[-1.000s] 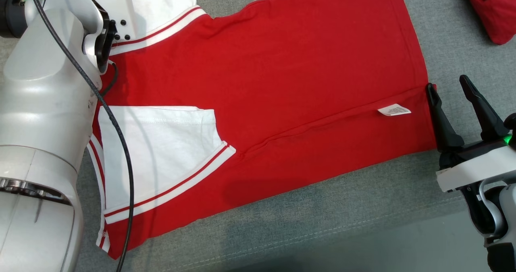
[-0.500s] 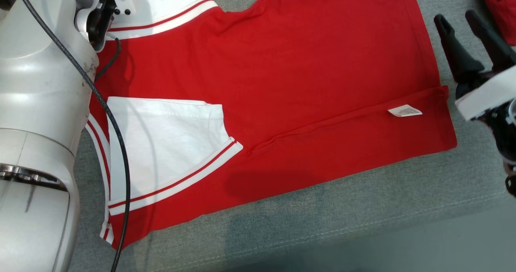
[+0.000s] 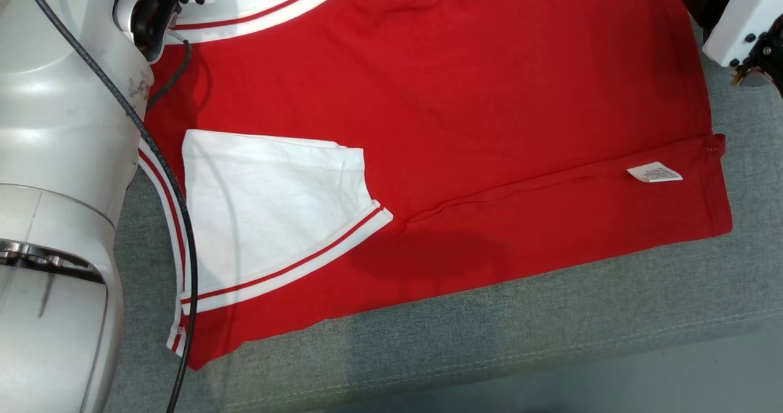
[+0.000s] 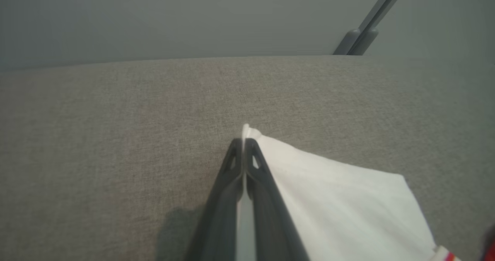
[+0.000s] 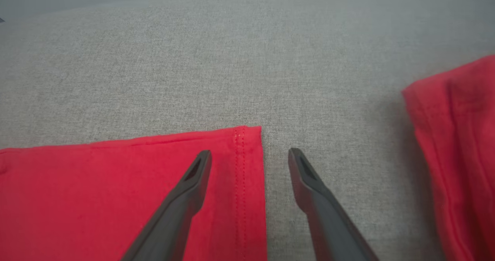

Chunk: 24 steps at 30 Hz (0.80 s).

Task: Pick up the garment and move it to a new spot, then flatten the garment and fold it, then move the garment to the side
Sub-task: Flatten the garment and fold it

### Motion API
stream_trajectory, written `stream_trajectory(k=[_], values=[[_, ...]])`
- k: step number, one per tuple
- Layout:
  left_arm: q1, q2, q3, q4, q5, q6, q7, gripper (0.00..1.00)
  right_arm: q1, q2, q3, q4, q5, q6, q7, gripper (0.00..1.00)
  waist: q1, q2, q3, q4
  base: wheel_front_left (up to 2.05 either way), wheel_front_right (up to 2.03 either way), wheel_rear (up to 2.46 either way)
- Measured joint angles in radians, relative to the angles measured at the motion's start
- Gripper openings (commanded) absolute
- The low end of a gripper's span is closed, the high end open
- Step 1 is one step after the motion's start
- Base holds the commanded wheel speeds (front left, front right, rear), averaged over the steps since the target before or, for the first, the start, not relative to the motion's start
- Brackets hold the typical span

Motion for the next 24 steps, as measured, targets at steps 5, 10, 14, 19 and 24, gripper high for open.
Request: stream_trajectory(k=[5, 10, 14, 19, 24], values=[[-0.004, -0.006, -0.013, 0.000, 0.000, -0.002, -0.001, 0.00, -0.070, 0.021, 0.056, 0.105, -0.012, 0.000, 0.003, 1.00, -0.0001, 0.0000, 0.006, 0.006, 0.00, 0.00, 0.00], [-0.018, -0.013, -0.028, 0.000, 0.001, -0.008, -0.010, 0.00, -0.112, 0.048, 0.098, 0.184, 0.015, 0.000, -0.003, 1.00, 0.0000, 0.0000, 0.009, 0.011, 0.00, 0.00, 0.00], [-0.019, -0.022, -0.038, 0.000, 0.003, -0.010, -0.014, 0.00, -0.147, 0.050, 0.145, 0.221, 0.026, 0.000, -0.023, 1.00, 0.0000, 0.0000, 0.013, 0.019, 0.00, 0.00, 0.00], [-0.020, -0.024, -0.047, 0.000, 0.003, -0.012, -0.017, 0.00, -0.180, 0.048, 0.193, 0.261, 0.032, 0.000, -0.058, 0.30, -0.0001, 0.0000, 0.017, 0.029, 0.00, 0.00, 0.00], [-0.021, -0.021, -0.056, 0.000, 0.004, -0.016, -0.024, 0.00, -0.210, 0.049, 0.244, 0.291, 0.036, 0.000, -0.082, 0.00, 0.0000, 0.0000, 0.017, 0.032, 0.00, 0.00, 0.00]])
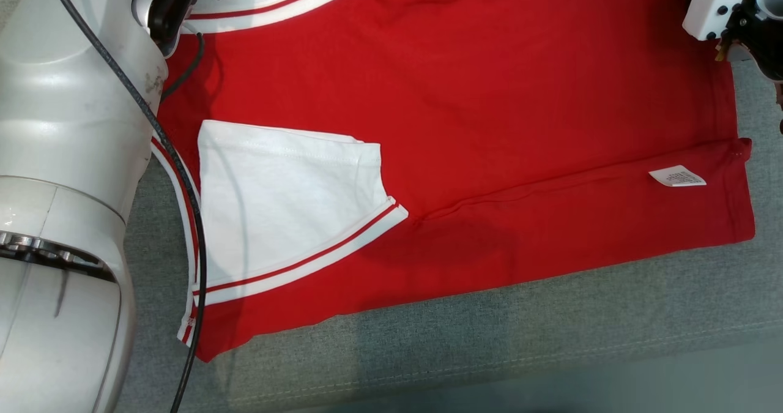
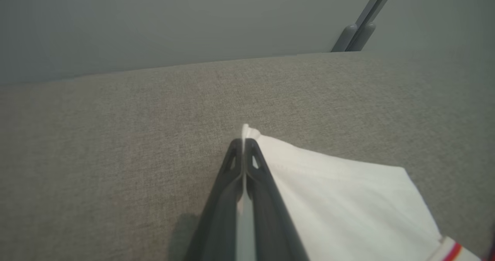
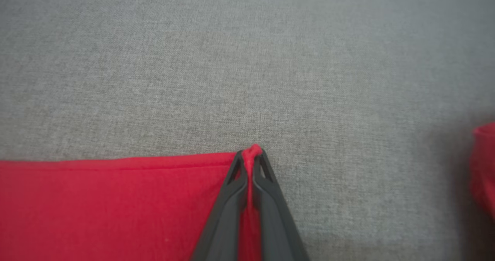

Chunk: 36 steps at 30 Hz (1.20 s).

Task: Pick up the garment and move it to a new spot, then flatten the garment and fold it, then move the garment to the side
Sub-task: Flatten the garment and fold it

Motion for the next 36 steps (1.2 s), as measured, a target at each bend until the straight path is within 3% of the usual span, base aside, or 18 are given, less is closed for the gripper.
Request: stream_trajectory(k=[6, 19, 27, 34, 36], values=[[0.000, 0.016, -0.014, -0.006, 0.010, 0.000, -0.055, 0.00, -0.016, -0.001, 0.039, 0.028, 0.005, 0.000, -0.091, 0.00, 0.0000, 0.0000, -0.010, -0.003, 0.00, 0.00, 0.00], [-0.008, 0.045, -0.013, -0.110, 0.001, -0.015, -0.267, 0.00, -0.039, -0.021, 0.077, 0.113, -0.013, 0.000, -0.434, 0.00, 0.0000, 0.0000, -0.013, 0.016, 0.00, 0.00, 0.00], [0.155, 0.086, -0.031, -0.286, 0.000, -0.019, -0.298, 0.00, 0.049, -0.058, 0.150, 0.048, -0.003, 0.000, -0.534, 0.00, 0.0000, 0.0000, -0.047, 0.030, 0.00, 0.00, 0.00], [0.323, 0.131, -0.005, -0.502, 0.002, -0.017, -0.302, 0.00, 0.118, -0.107, 0.167, -0.022, 0.029, 0.000, -0.557, 0.00, 0.0000, 0.0000, -0.085, 0.039, 0.00, 0.00, 0.00], [0.419, 0.149, 0.011, -0.602, 0.006, 0.000, -0.302, 0.00, 0.170, -0.130, 0.162, -0.085, 0.096, 0.000, -0.563, 0.00, -0.0001, 0.0000, -0.101, 0.045, 0.00, 0.00, 0.00]])
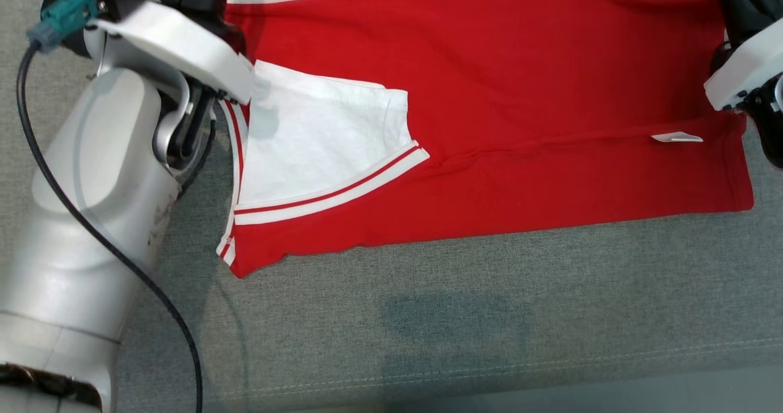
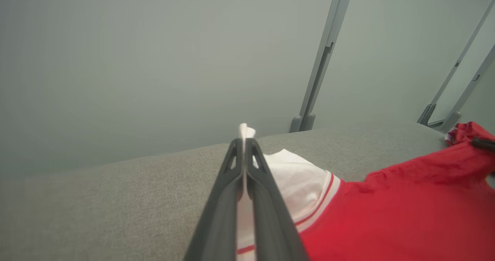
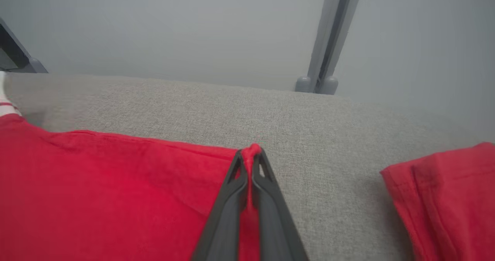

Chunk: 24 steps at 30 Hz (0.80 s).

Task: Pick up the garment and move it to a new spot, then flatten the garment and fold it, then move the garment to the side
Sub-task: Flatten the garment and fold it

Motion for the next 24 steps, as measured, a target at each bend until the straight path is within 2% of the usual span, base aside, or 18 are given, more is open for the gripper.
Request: stream_trajectory(k=[2, 5, 12, 18, 24], values=[[0.060, 0.011, 0.008, -0.071, 0.003, 0.022, 0.000, 0.00, 0.034, -0.016, -0.006, -0.038, 0.060, 0.000, 0.000, 0.00, 0.0000, 0.0000, -0.007, 0.005, 0.00, 0.00, 0.00], [0.117, 0.023, 0.008, -0.129, 0.003, 0.038, -0.001, 0.00, 0.061, -0.043, -0.006, -0.066, 0.090, 0.000, 0.000, 0.00, 0.0000, 0.0000, -0.012, 0.011, 0.00, 0.00, 0.00], [0.273, 0.077, 0.025, -0.333, -0.011, 0.111, 0.027, 0.00, 0.104, -0.119, -0.016, -0.112, 0.142, 0.000, 0.000, 0.00, 0.0000, 0.0000, -0.014, 0.031, 0.00, 0.00, 0.00], [0.386, 0.096, 0.036, -0.507, -0.024, 0.171, 0.048, 0.00, 0.146, -0.160, -0.039, -0.172, 0.148, 0.000, -0.001, 0.00, 0.0000, 0.0000, -0.014, 0.045, 0.00, 0.00, 0.00], [0.478, 0.108, 0.035, -0.643, -0.035, 0.220, 0.075, 0.00, 0.225, -0.217, -0.109, -0.266, 0.115, 0.000, -0.001, 0.00, 0.0001, 0.0000, -0.017, 0.055, 0.00, 0.00, 0.00]])
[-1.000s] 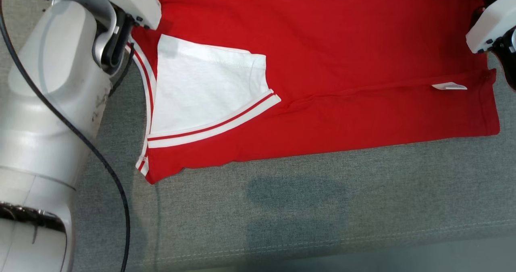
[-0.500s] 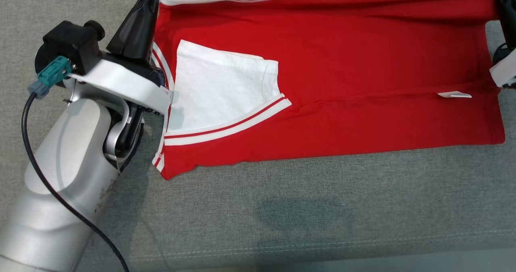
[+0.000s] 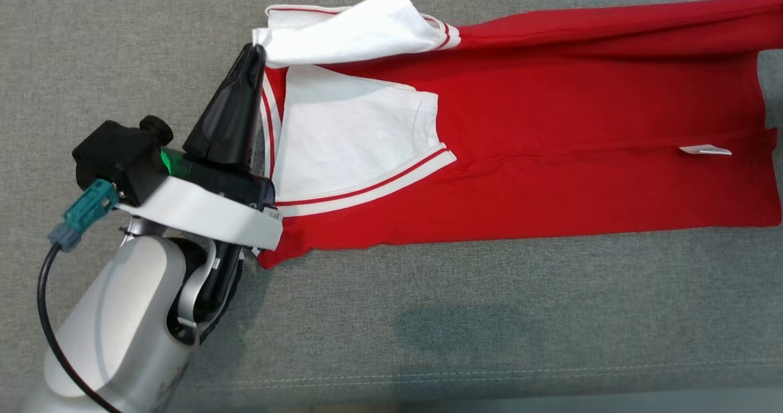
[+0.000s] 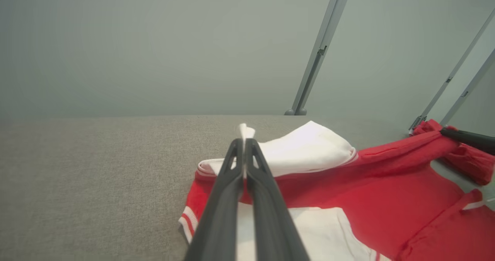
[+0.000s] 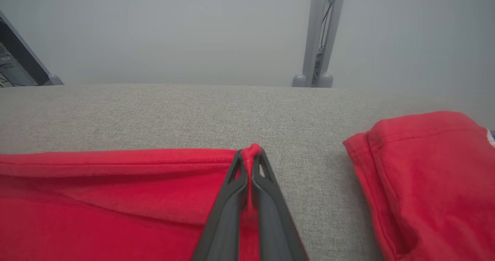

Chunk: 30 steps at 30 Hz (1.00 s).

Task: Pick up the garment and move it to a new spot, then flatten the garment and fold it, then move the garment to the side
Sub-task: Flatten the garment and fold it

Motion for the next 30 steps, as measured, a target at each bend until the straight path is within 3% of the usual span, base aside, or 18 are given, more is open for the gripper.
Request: stream_trajectory(k=[10, 30], values=[[0.168, 0.025, -0.013, -0.164, -0.045, 0.055, 0.059, 0.00, 0.230, -0.051, -0.170, -0.145, -0.102, 0.000, 0.000, 0.00, 0.0000, 0.0000, -0.024, 0.013, 0.00, 0.00, 0.00], [0.309, 0.060, -0.045, -0.254, -0.095, 0.105, 0.143, 0.00, 0.510, -0.025, -0.361, -0.267, -0.205, 0.000, 0.008, 0.00, 0.0000, 0.0000, -0.069, 0.029, 0.00, 0.00, 0.00]])
